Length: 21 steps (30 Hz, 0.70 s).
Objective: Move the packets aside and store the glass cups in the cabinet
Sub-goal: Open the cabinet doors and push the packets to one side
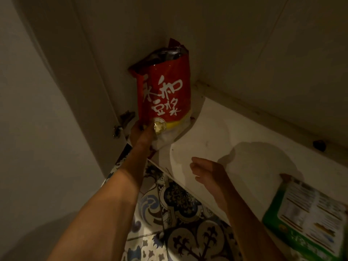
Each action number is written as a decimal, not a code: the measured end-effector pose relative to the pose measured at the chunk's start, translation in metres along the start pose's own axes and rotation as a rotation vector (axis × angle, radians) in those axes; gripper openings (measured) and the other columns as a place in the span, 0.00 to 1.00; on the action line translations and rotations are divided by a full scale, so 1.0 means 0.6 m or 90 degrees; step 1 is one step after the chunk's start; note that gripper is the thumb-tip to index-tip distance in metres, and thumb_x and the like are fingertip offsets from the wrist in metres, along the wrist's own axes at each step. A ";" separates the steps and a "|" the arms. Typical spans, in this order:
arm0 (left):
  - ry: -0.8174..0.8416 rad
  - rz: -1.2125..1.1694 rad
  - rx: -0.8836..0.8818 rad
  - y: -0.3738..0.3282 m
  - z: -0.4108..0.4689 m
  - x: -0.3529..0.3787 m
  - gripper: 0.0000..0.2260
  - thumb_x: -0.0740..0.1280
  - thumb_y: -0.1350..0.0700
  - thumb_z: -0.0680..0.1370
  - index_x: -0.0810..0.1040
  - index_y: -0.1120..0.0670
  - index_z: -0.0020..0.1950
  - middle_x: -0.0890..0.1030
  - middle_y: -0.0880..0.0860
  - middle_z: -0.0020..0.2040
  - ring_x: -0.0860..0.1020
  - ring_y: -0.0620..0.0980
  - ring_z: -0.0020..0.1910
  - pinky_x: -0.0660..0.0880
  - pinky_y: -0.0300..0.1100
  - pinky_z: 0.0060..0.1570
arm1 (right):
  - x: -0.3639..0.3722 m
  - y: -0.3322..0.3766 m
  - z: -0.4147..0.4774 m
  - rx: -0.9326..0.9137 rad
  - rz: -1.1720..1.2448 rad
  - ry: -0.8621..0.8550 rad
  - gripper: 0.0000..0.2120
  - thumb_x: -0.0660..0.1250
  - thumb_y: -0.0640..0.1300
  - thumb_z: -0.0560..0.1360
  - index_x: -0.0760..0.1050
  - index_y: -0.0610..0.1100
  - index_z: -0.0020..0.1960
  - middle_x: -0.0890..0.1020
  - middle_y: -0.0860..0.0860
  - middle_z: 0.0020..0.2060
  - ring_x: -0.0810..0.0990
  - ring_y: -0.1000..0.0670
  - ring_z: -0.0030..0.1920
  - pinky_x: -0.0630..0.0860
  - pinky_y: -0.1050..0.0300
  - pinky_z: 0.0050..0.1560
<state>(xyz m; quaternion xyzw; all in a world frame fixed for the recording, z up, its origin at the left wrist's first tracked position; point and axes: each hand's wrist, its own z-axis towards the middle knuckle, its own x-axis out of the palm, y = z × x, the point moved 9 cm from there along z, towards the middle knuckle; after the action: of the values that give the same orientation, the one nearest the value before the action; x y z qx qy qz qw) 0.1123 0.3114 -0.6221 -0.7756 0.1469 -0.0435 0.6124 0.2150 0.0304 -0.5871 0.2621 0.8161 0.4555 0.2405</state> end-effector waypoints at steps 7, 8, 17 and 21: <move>0.047 0.035 0.052 -0.044 -0.080 0.021 0.32 0.70 0.37 0.74 0.72 0.49 0.75 0.79 0.52 0.68 0.79 0.54 0.63 0.78 0.48 0.59 | -0.152 -0.071 -0.012 0.058 -0.039 -0.100 0.19 0.71 0.43 0.79 0.77 0.43 0.70 0.79 0.46 0.68 0.78 0.45 0.67 0.74 0.48 0.71; 0.048 0.036 0.055 -0.038 -0.086 0.025 0.31 0.70 0.39 0.75 0.72 0.50 0.75 0.79 0.53 0.68 0.79 0.53 0.63 0.78 0.49 0.60 | -0.180 -0.086 -0.020 0.071 -0.052 -0.121 0.20 0.72 0.45 0.79 0.77 0.45 0.70 0.78 0.46 0.69 0.77 0.44 0.68 0.72 0.47 0.72; -0.053 0.095 -0.067 0.033 -0.107 0.029 0.39 0.72 0.40 0.75 0.64 0.60 0.78 0.71 0.61 0.75 0.71 0.62 0.73 0.71 0.55 0.71 | -0.386 -0.176 -0.090 0.122 -0.145 -0.373 0.17 0.64 0.47 0.81 0.77 0.46 0.68 0.81 0.46 0.65 0.80 0.42 0.62 0.76 0.44 0.67; -0.100 0.108 -0.128 0.061 -0.178 0.066 0.38 0.73 0.45 0.75 0.62 0.60 0.78 0.70 0.61 0.75 0.70 0.61 0.73 0.70 0.54 0.71 | -0.436 -0.182 -0.174 0.081 -0.095 -0.585 0.14 0.63 0.44 0.82 0.81 0.38 0.61 0.84 0.42 0.56 0.82 0.39 0.57 0.77 0.52 0.57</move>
<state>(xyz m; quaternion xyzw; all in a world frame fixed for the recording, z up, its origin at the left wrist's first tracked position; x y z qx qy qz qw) 0.1171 0.1923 -0.6356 -0.8188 0.1674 0.0843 0.5426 0.3218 -0.2521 -0.5931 0.3912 0.6680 0.2232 0.5924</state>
